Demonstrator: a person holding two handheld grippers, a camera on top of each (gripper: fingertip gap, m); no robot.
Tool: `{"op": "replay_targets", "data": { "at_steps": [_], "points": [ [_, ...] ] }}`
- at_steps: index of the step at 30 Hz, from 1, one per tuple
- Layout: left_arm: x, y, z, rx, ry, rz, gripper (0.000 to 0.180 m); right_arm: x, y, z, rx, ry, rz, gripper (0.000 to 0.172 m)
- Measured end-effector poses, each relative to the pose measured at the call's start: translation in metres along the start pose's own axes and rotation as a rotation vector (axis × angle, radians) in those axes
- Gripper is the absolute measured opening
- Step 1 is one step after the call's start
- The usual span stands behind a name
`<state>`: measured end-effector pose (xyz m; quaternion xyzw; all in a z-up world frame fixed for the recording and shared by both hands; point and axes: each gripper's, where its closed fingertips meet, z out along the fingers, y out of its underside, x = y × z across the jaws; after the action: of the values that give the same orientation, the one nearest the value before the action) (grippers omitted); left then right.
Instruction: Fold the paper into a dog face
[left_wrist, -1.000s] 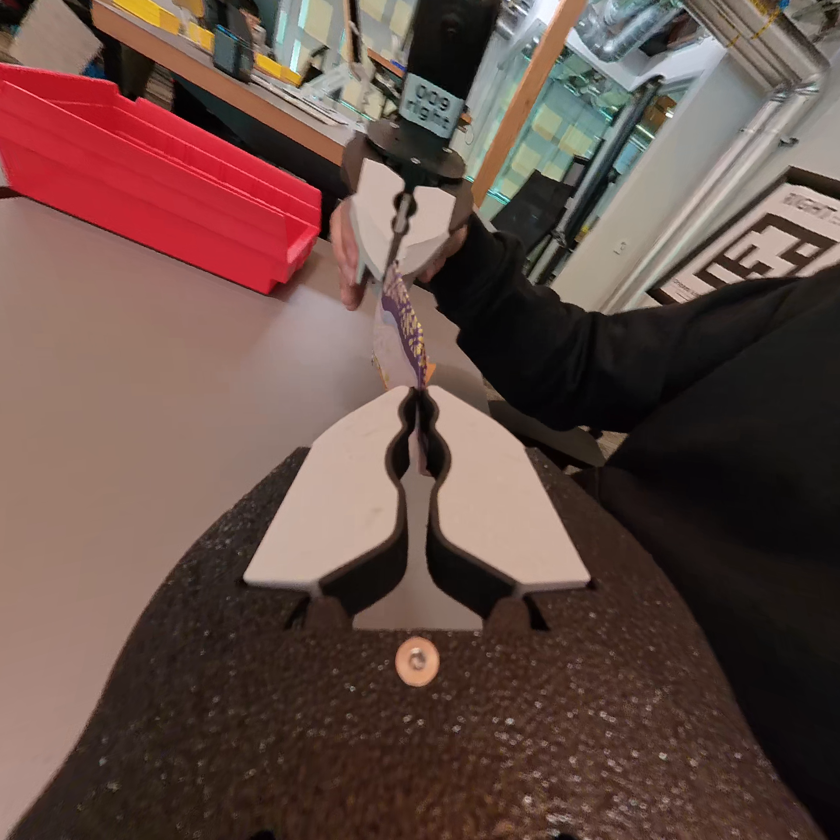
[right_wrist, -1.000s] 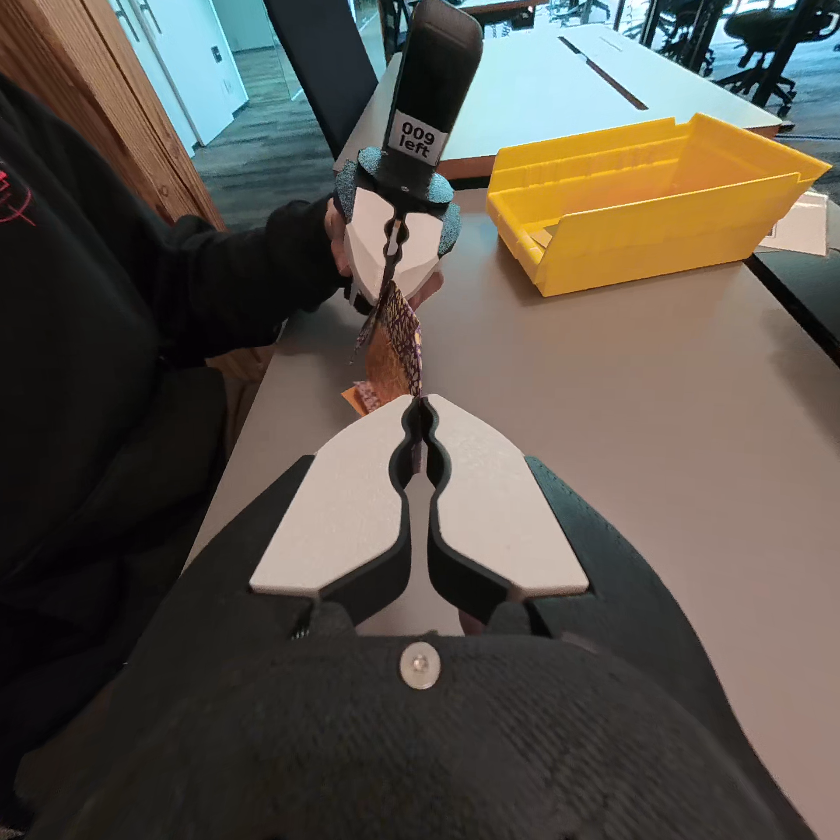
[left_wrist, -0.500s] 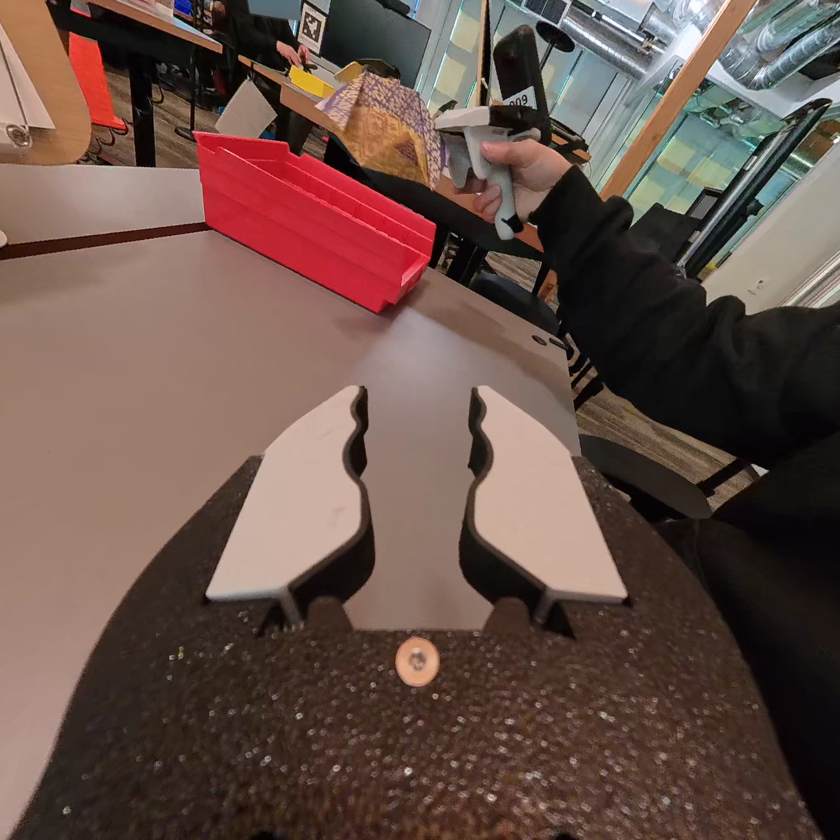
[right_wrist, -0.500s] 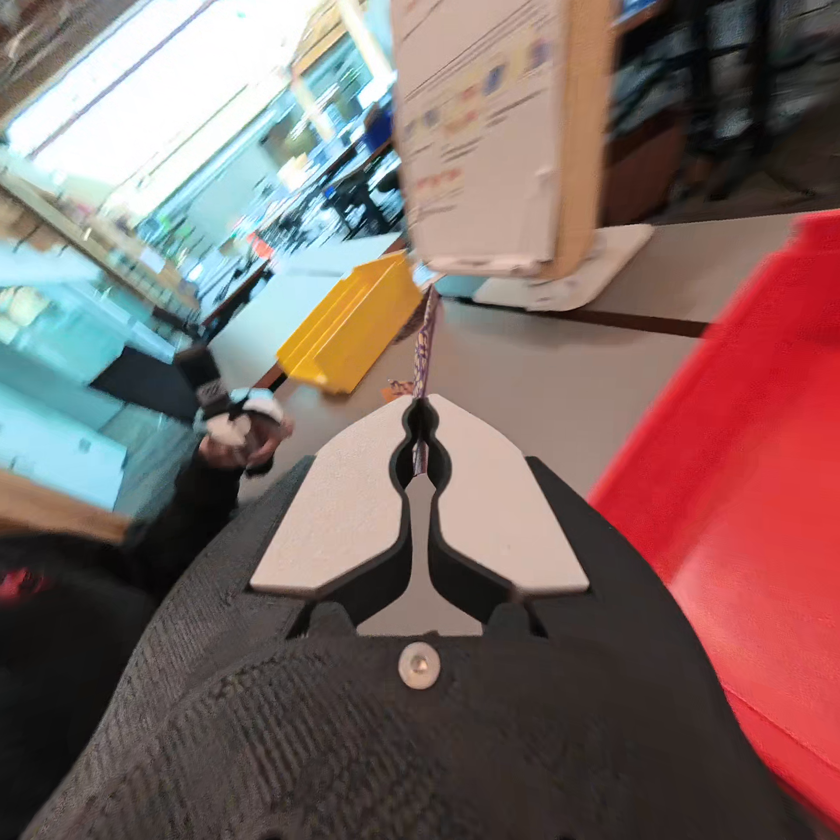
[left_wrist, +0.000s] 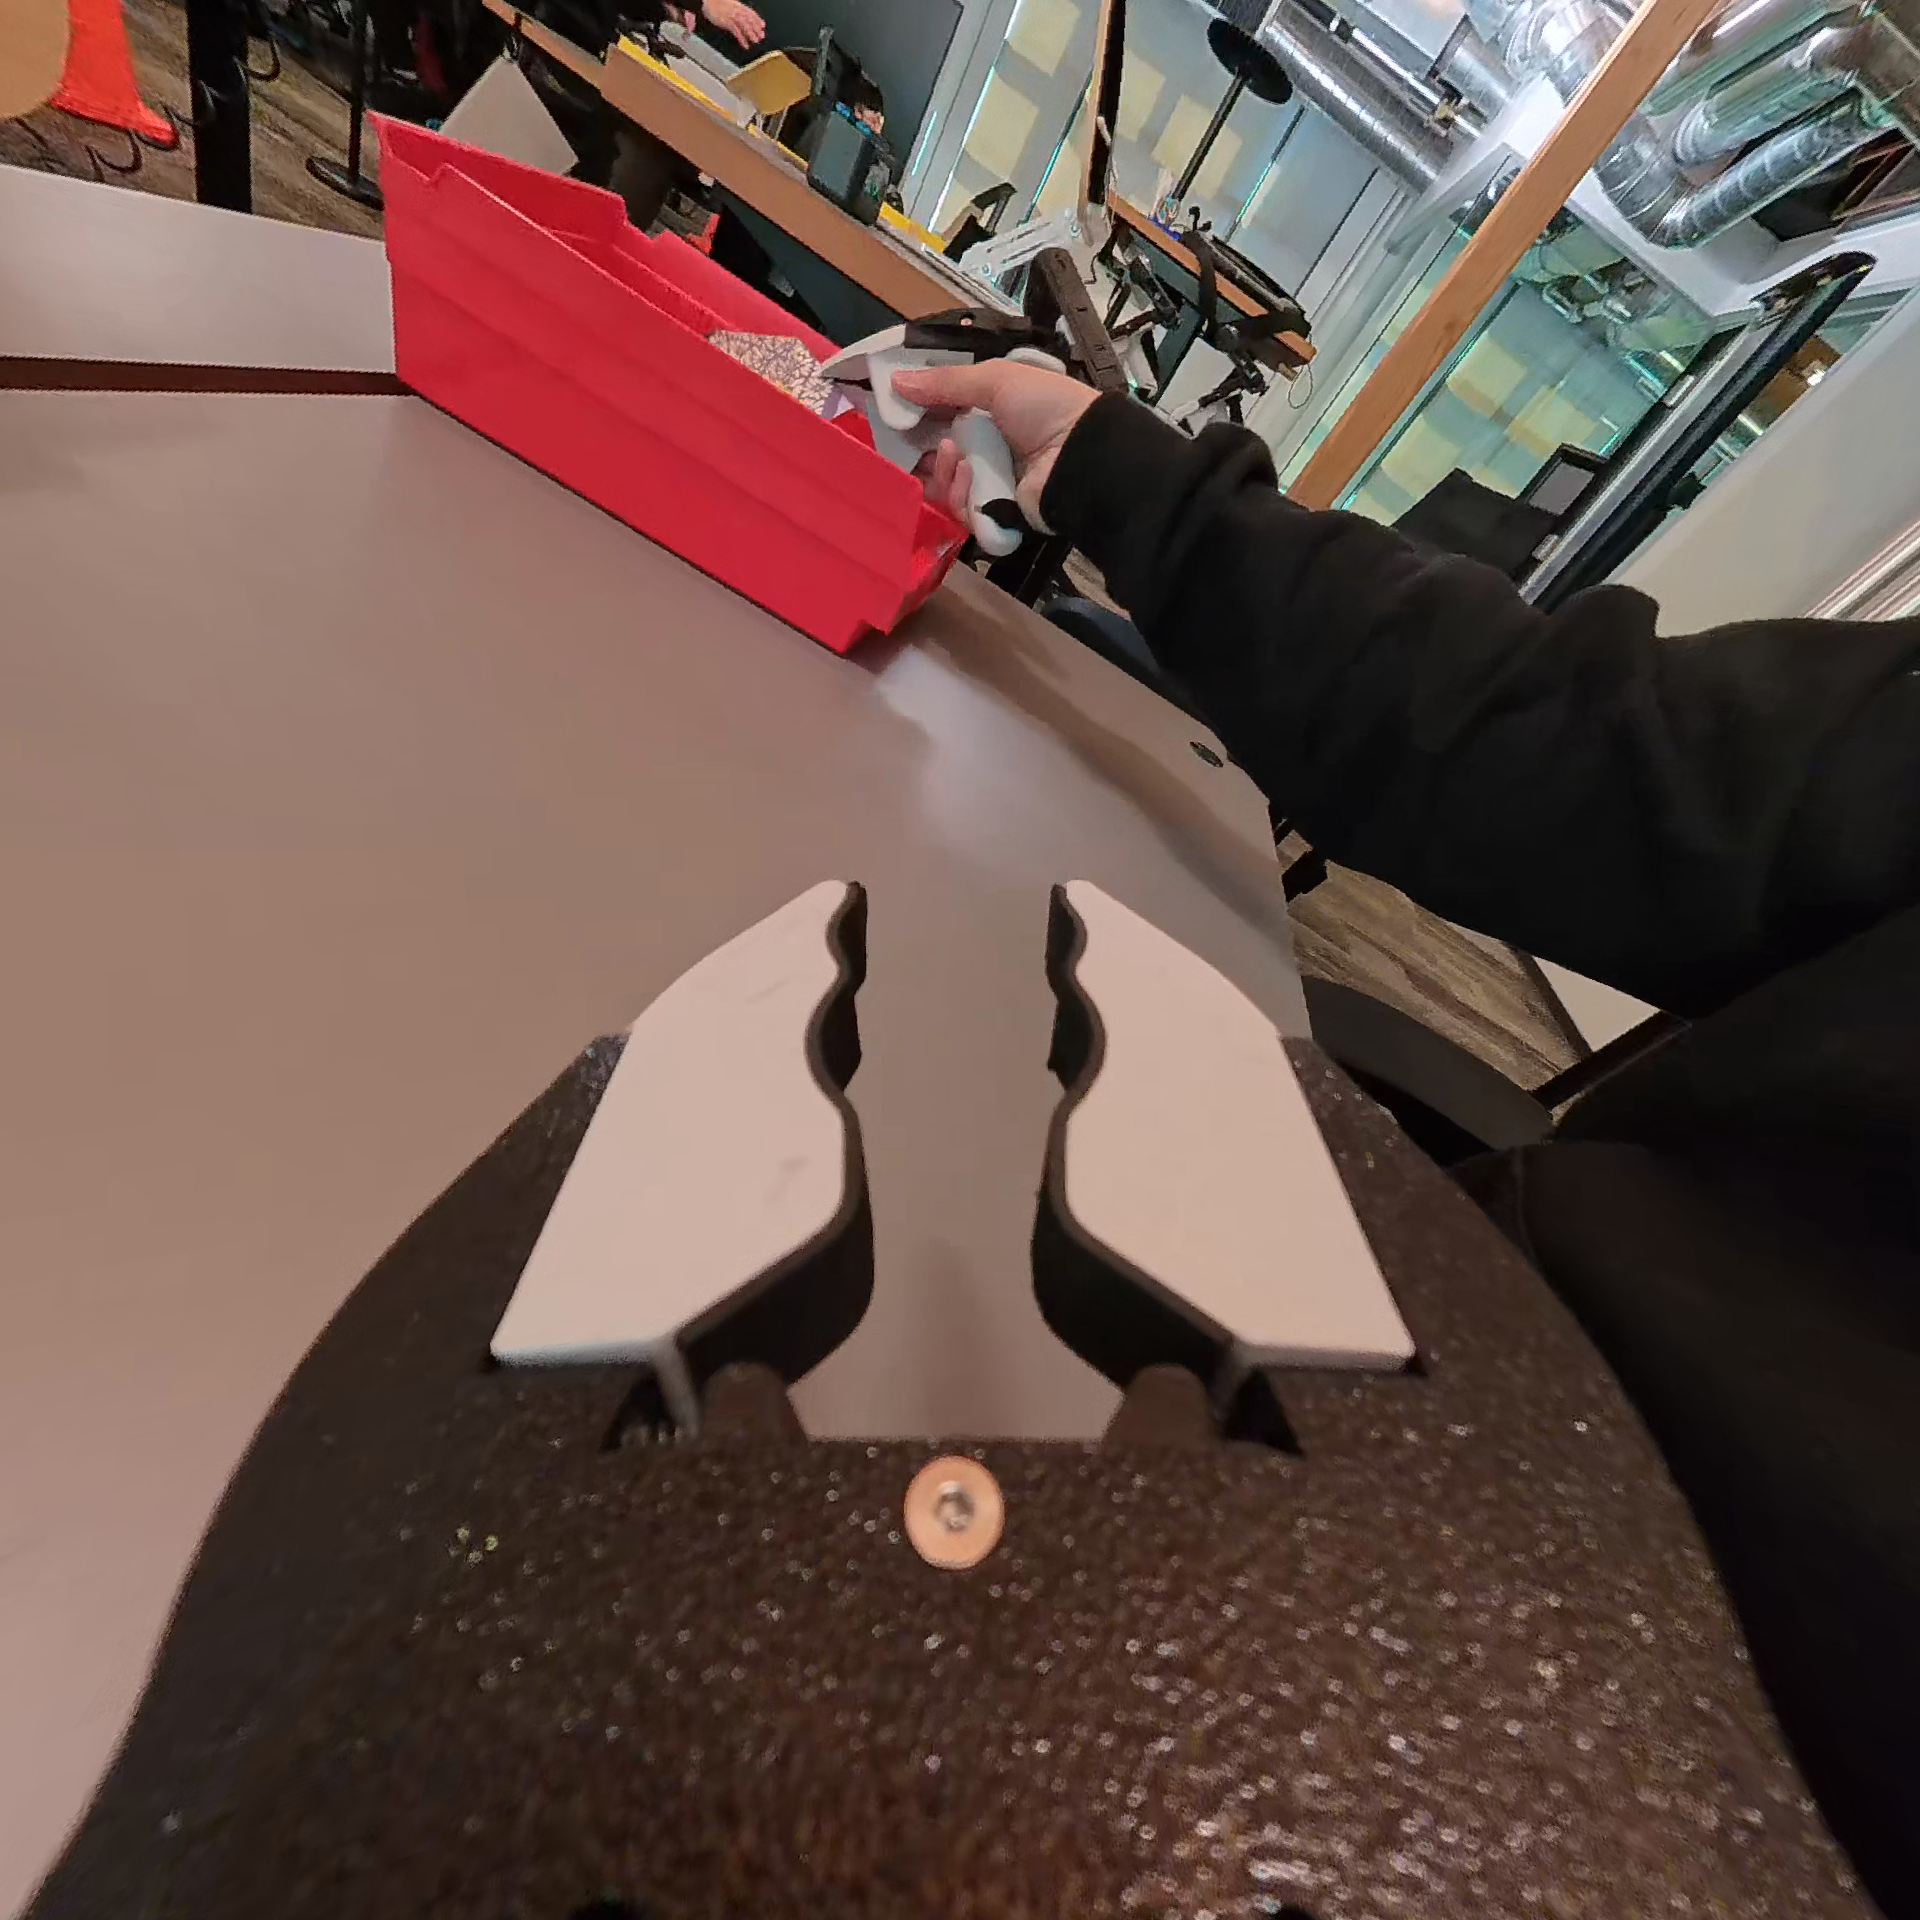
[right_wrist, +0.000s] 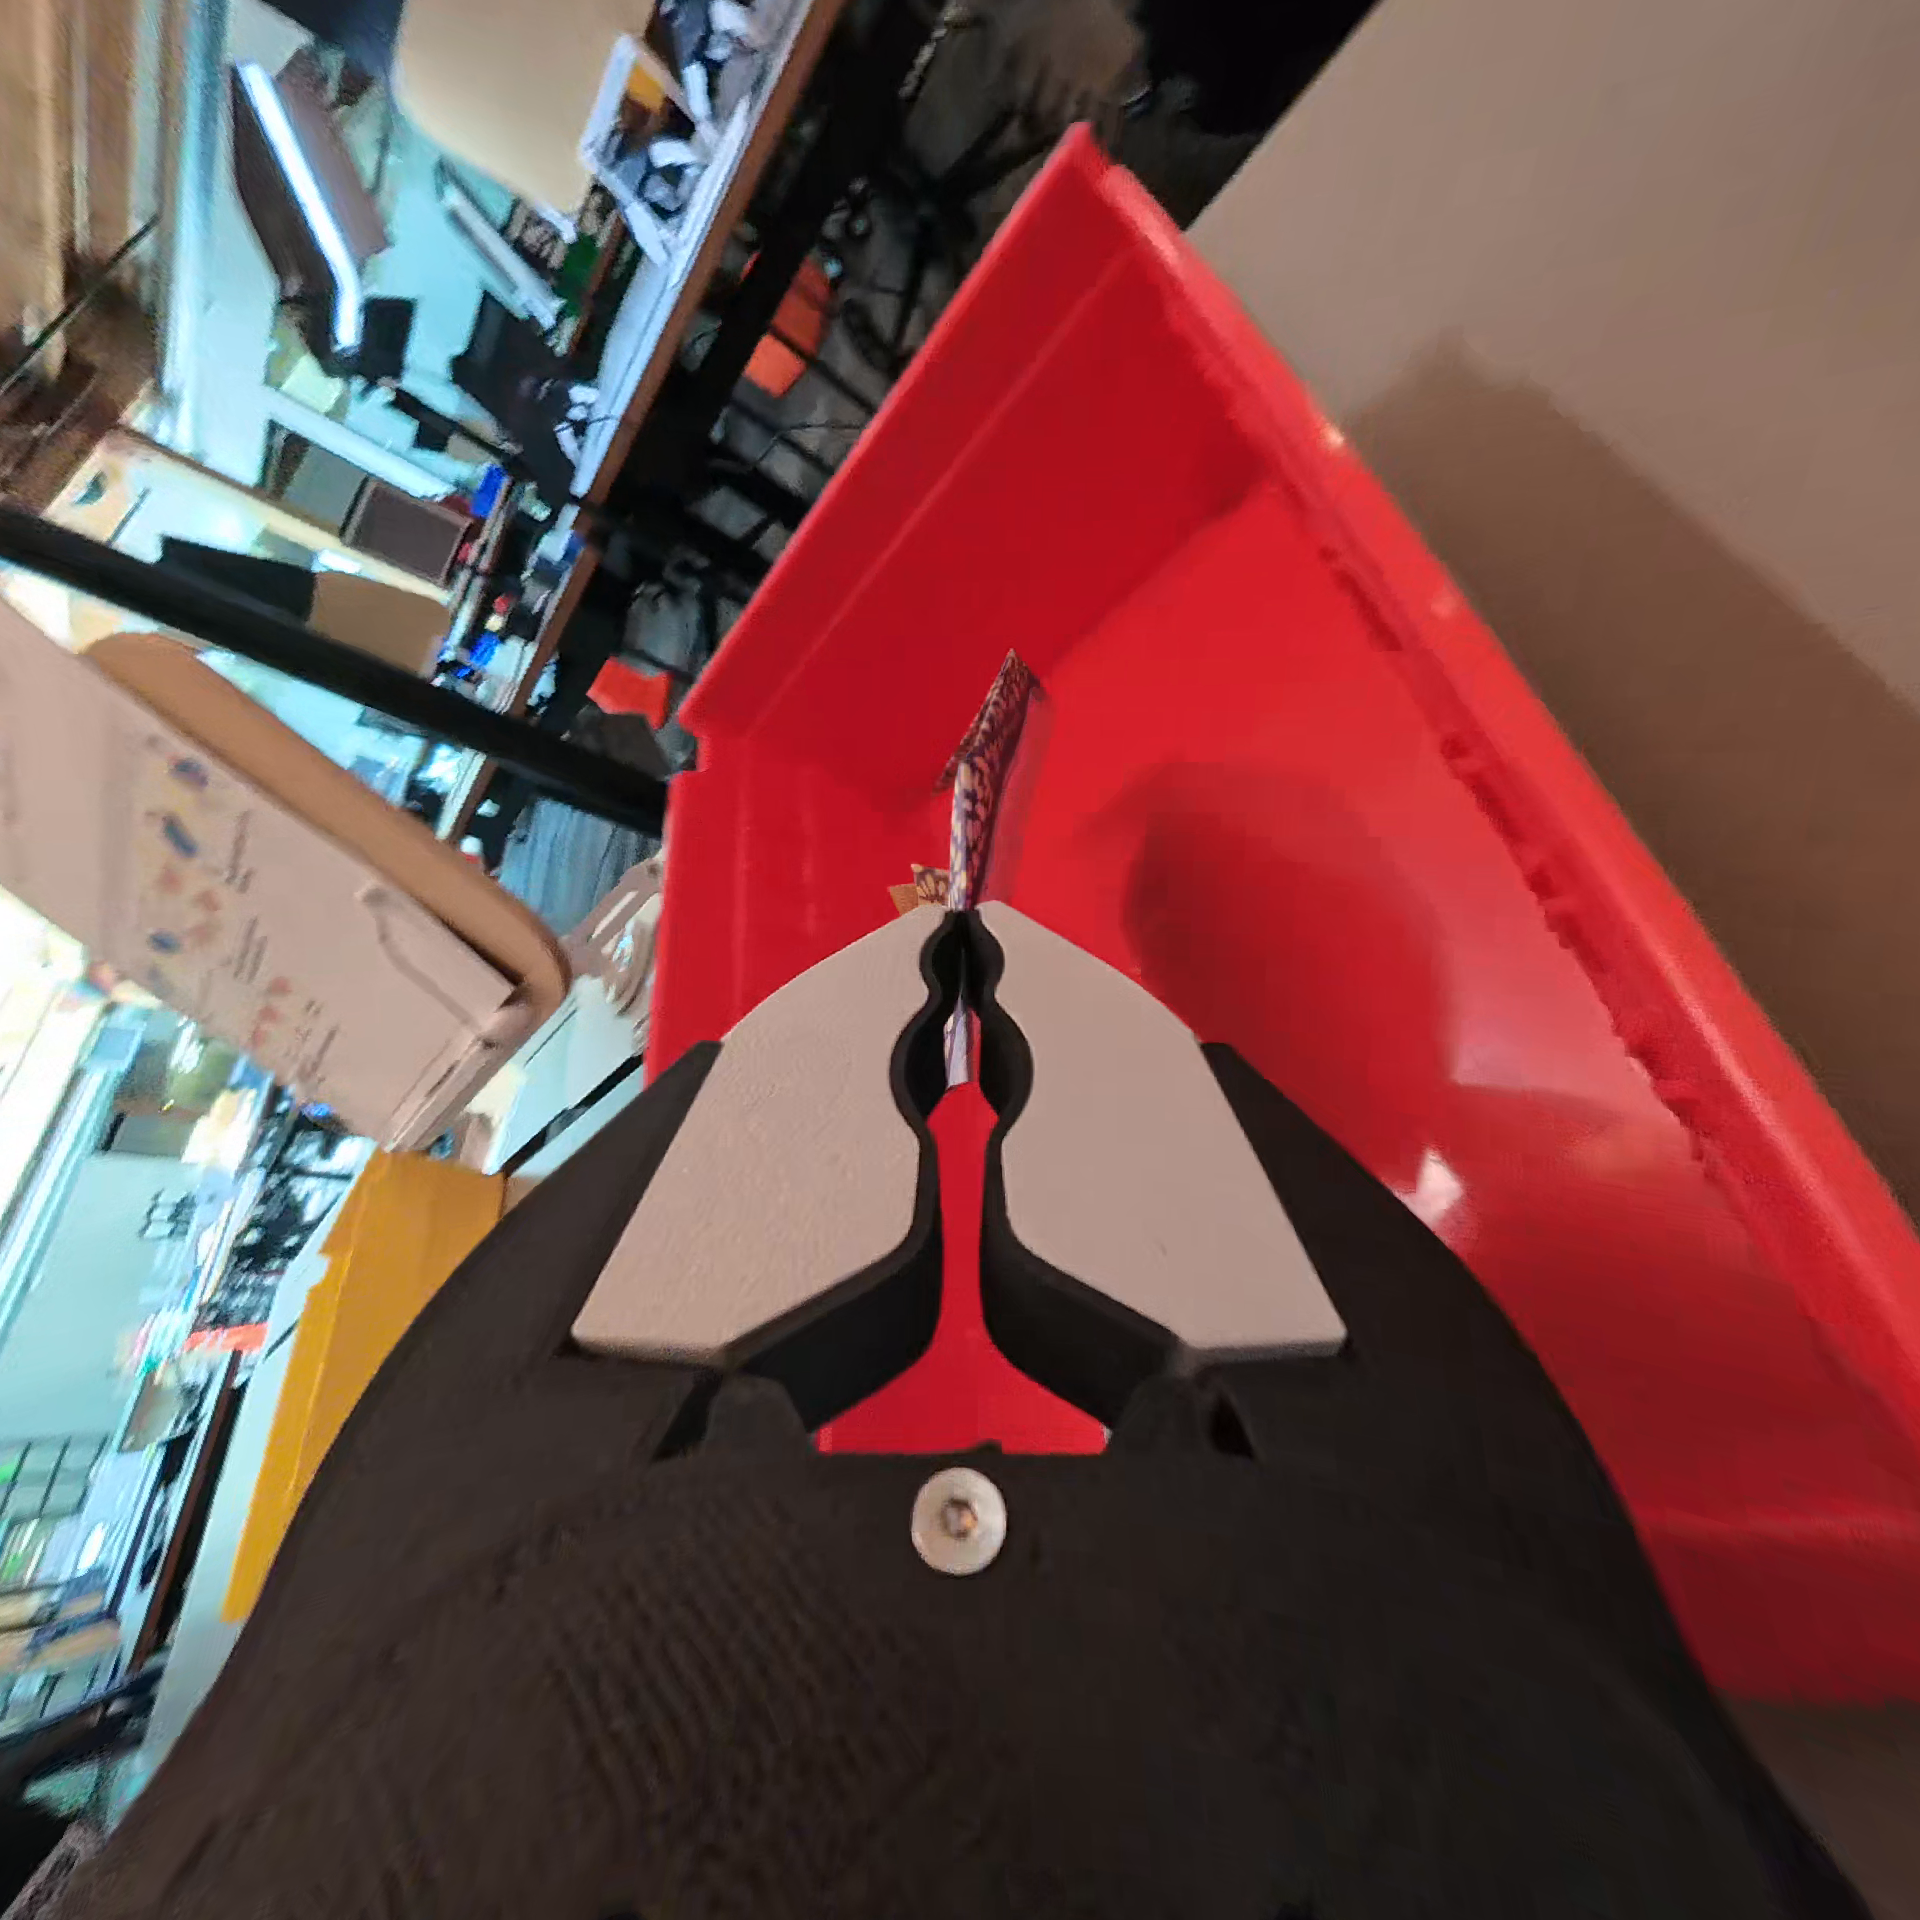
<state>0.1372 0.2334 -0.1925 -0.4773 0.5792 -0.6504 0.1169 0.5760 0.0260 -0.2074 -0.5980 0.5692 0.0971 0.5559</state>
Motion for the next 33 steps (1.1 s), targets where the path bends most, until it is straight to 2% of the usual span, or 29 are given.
{"op": "replay_targets", "data": {
  "at_steps": [7, 11, 16, 18, 22, 24, 28, 33],
  "points": [
    [0.003, -0.001, 0.0, 0.014, 0.042, -0.021, 0.029, 0.035, 0.014, 0.009, -0.023, 0.18, 0.025, 0.0],
    [0.006, -0.004, -0.001, 0.026, 0.055, -0.015, 0.028, 0.046, 0.017, 0.006, -0.094, 0.357, -0.169, 0.0],
    [0.01, -0.009, -0.006, 0.044, 0.067, -0.01, 0.028, 0.054, 0.028, 0.005, -0.215, 0.471, -0.332, 0.002],
    [0.011, -0.013, -0.009, 0.056, 0.066, -0.006, 0.028, 0.059, 0.033, 0.005, -0.266, 0.508, -0.391, 0.009],
    [0.011, -0.017, -0.014, 0.071, 0.068, -0.004, 0.028, 0.049, 0.041, 0.011, -0.342, 0.457, -0.394, 0.022],
    [0.011, -0.019, -0.016, 0.076, 0.064, 0.001, 0.028, 0.046, 0.04, 0.009, -0.357, 0.455, -0.398, 0.036],
    [0.009, -0.022, -0.02, 0.092, 0.06, 0.001, 0.028, 0.03, 0.023, 0.0, -0.292, 0.413, -0.476, 0.043],
    [0.005, -0.023, -0.022, 0.089, 0.027, 0.024, 0.028, -0.031, 0.0, -0.038, -0.019, 0.266, -0.697, 0.044]
  ]
}}
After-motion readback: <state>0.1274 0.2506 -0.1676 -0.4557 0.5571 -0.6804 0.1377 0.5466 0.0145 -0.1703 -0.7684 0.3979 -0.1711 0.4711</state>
